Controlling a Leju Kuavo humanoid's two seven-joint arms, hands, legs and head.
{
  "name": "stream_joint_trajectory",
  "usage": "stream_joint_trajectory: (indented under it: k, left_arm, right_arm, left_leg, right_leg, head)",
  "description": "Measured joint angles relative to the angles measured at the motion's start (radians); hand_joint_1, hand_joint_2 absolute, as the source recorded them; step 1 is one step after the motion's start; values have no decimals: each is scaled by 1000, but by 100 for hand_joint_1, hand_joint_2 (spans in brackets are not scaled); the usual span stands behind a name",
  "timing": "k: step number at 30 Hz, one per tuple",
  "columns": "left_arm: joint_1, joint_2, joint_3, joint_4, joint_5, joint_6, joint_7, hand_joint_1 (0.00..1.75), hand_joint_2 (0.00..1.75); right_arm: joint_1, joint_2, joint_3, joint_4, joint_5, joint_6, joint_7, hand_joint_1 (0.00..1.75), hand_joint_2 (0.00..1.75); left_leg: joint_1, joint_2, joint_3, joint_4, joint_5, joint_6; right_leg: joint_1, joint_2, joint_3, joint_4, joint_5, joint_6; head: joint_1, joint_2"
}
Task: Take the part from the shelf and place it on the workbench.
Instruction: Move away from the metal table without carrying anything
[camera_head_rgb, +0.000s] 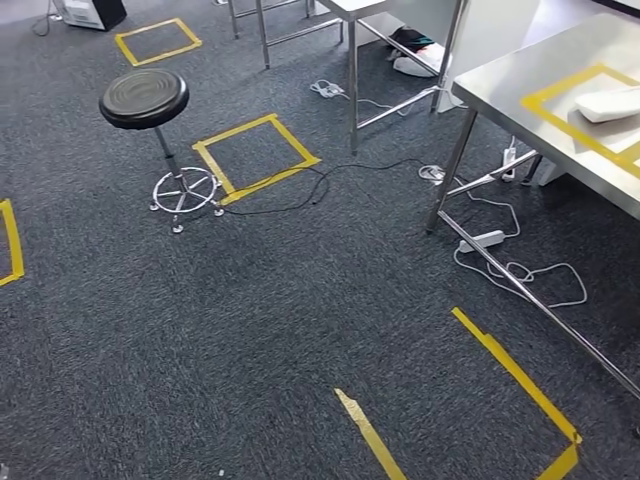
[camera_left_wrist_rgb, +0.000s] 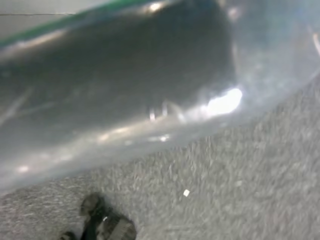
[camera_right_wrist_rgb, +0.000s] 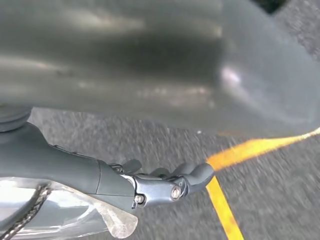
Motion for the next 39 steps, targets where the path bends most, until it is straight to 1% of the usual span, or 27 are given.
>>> stream_joint_trajectory:
  k: [2, 3, 4, 5, 6, 8, 9, 11, 13, 15, 17, 18, 19, 20, 21, 22, 24, 26, 28, 29, 30, 33, 34, 35, 36, 37, 39]
  left_arm:
    - [-8, 3, 0, 0, 0, 0, 2, 0, 0]
    - [-11, 4, 0, 1, 0, 0, 3, 0, 0]
    - [-12, 3, 0, 2, 2, 1, 3, 0, 0]
    - [-12, 4, 1, 2, 4, 4, 4, 0, 0]
    - [-12, 5, 2, 3, 6, 7, 4, 0, 0]
    - [-18, 7, 6, 3, 13, 17, 7, 0, 0]
    - [-23, 9, 8, 3, 15, 21, 9, 0, 0]
    - [-31, 12, 10, 4, 20, 28, 16, 0, 0]
    - [-33, 16, 13, 5, 25, 31, 22, 0, 0]
    - [-36, 22, 16, 5, 27, 31, 24, 0, 0]
    - [-46, 26, 17, 5, 27, 29, 24, 0, 0]
    - [-51, 26, 17, 6, 27, 28, 24, 0, 0]
    - [-55, 26, 17, 6, 27, 28, 24, 0, 0]
    - [-57, 26, 17, 6, 28, 28, 24, 0, 0]
    - [-57, 27, 17, 6, 30, 28, 25, 0, 0]
    - [-57, 28, 17, 6, 33, 28, 26, 0, 0]
    - [-58, 28, 18, 8, 41, 27, 29, 0, 0]
    - [-56, 29, 19, 10, 48, 22, 35, 0, 0]
    - [-46, 34, 23, 13, 51, 17, 40, 0, 0]
    - [-40, 38, 24, 14, 52, 15, 41, 0, 0]
    - [-36, 42, 25, 14, 52, 13, 42, 0, 0]
    - [-37, 50, 25, 15, 50, 5, 44, 0, 0]
    - [-37, 50, 25, 16, 49, 3, 45, 0, 0]
    - [-35, 50, 25, 17, 48, 1, 46, 0, 0]
    - [-33, 51, 25, 17, 48, -1, 46, 0, 0]
    - [-31, 53, 25, 17, 48, -1, 46, 0, 0]
    - [-31, 57, 25, 18, 48, -1, 46, 0, 0]
  right_arm:
    - [0, -3, 0, 10, 1, 0, -1, 0, 0]
    - [0, -4, 0, 15, 2, -1, -1, 0, 0]
    - [-1, -5, 0, 20, 3, -1, -2, 0, 0]
    - [-2, -6, 0, 25, 5, -2, -4, 0, 0]
    - [-4, -6, 1, 31, 8, -4, -6, 0, 0]
    - [-10, -9, 2, 43, 13, -9, -11, 0, 0]
    - [-15, -12, 4, 49, 15, -11, -14, 0, 0]
    - [-26, -18, 5, 60, 18, -16, -20, 0, 0]
    - [-37, -22, 6, 70, 19, -18, -28, 0, 0]
    - [-45, -24, 6, 78, 19, -18, -35, 0, 0]
    - [-46, -26, 7, 88, 19, -18, -40, 0, 0]
    - [-46, -28, 7, 93, 19, -18, -41, 0, 0]
    - [-45, -29, 7, 99, 20, -18, -41, 0, 0]
    - [-45, -30, 7, 103, 20, -18, -41, 0, 0]
    - [-45, -31, 7, 107, 21, -19, -41, 0, 0]
    - [-45, -32, 7, 109, 21, -21, -42, 0, 0]
    - [-46, -38, 8, 114, 24, -24, -42, 0, 0]
    - [-48, -43, 10, 118, 28, -26, -43, 0, 0]
    - [-49, -44, 12, 121, 30, -28, -44, 0, 0]
    - [-49, -44, 12, 122, 31, -29, -44, 0, 0]
    - [-49, -44, 13, 124, 31, -29, -44, 0, 0]
    - [-48, -45, 14, 129, 33, -29, -45, 0, 0]
    - [-48, -45, 14, 131, 33, -28, -45, 0, 0]
    - [-48, -45, 14, 133, 33, -27, -45, 0, 0]
    - [-48, -45, 14, 135, 33, -26, -45, 0, 0]
    - [-48, -45, 15, 136, 33, -26, -45, 0, 0]
    - [-48, -46, 16, 138, 33, -25, -45, 0, 0]
  left_leg:
    - [0, 61, -54, 116, -64, -8]
    - [3, 73, -83, 178, -91, -12]
    - [6, 79, -101, 218, -102, -16]
    - [10, 82, -101, 222, -93, -19]
    - [13, 87, -82, 187, -67, -23]
    - [15, 120, -13, 57, -5, -27]
    - [13, 135, 15, 3, 14, -23]
    - [6, 144, 33, -40, 18, -8]
    - [5, 123, 29, -41, 19, 10]
    - [6, 105, 29, -43, 22, 22]
    - [4, 83, 28, -45, 25, 31]
    - [1, 71, 27, -45, 25, 34]
    - [-3, 57, 27, -45, 25, 37]
    - [-6, 44, 27, -45, 25, 38]
    - [-9, 30, 29, -45, 24, 39]
    - [-10, 16, 32, -45, 24, 40]
    - [-11, -10, 33, -44, 23, 39]
    - [-8, -35, 28, -45, 25, 34]
    - [-5, -59, 22, -47, 29, 23]
    - [-6, -54, 19, -43, 26, 18]
    - [-9, -33, 11, -26, 14, 14]
    - [-9, 57, -59, 129, -74, -1]
    - [-5, 70, -85, 182, -96, -6]
    - [1, 77, -96, 207, -99, -11]
    - [6, 83, -88, 194, -83, -17]
    - [11, 93, -60, 143, -52, -22]
    - [14, 134, 12, 7, 7, -27]
  right_leg:
    - [2, -32, 5, -4, -2, -5]
    - [3, -48, 6, -4, -4, -6]
    - [3, -64, 7, -4, -6, -6]
    - [3, -78, 9, -4, -8, -5]
    - [3, -91, 12, -4, -11, -2]
    - [4, -115, 19, -3, -19, 7]
    - [6, -126, 19, -1, -24, 14]
    - [9, -145, 21, 0, -32, 26]
    - [7, -153, 31, -2, -37, 37]
    - [2, -113, 21, 31, -64, 45]
    - [3, -57, -38, 147, -122, 43]
    - [5, -45, -78, 222, -149, 39]
    - [8, -38, -115, 281, -162, 34]
    - [12, -35, -137, 304, -155, 27]
    - [16, -31, -141, 291, -129, 19]
    - [21, -22, -125, 238, -86, 10]
    - [28, 23, -72, 100, -11, -9]
    - [30, 53, -37, 25, 11, -17]
    - [29, 36, -24, 7, 12, -16]
    - [28, 23, -18, -3, 17, -17]
    - [26, 10, -12, -15, 21, -19]
    - [25, -38, 1, -30, 22, -23]
    - [25, -55, 2, -30, 19, -23]
    - [24, -70, 3, -30, 16, -22]
    - [23, -85, 5, -29, 14, -20]
    - [22, -98, 8, -28, 10, -16]
    - [22, -123, 14, -22, 0, -4]
  head:
    - [-1, 0]
    - [-1, 0]
    - [-1, 0]
    - [-1, 0]
    - [-1, 0]
    - [-1, 0]
    - [-1, 0]
    - [1, 0]
    - [2, 0]
    - [4, 0]
    - [6, 0]
    - [6, 0]
    - [6, 0]
    - [6, 0]
    - [6, 0]
    - [6, 0]
    - [6, 0]
    - [6, 0]
    - [6, 0]
    - [5, 0]
    - [4, 0]
    - [1, 0]
    - [2, 0]
    - [1, 0]
    - [2, 0]
    - [1, 0]
    - [1, 0]
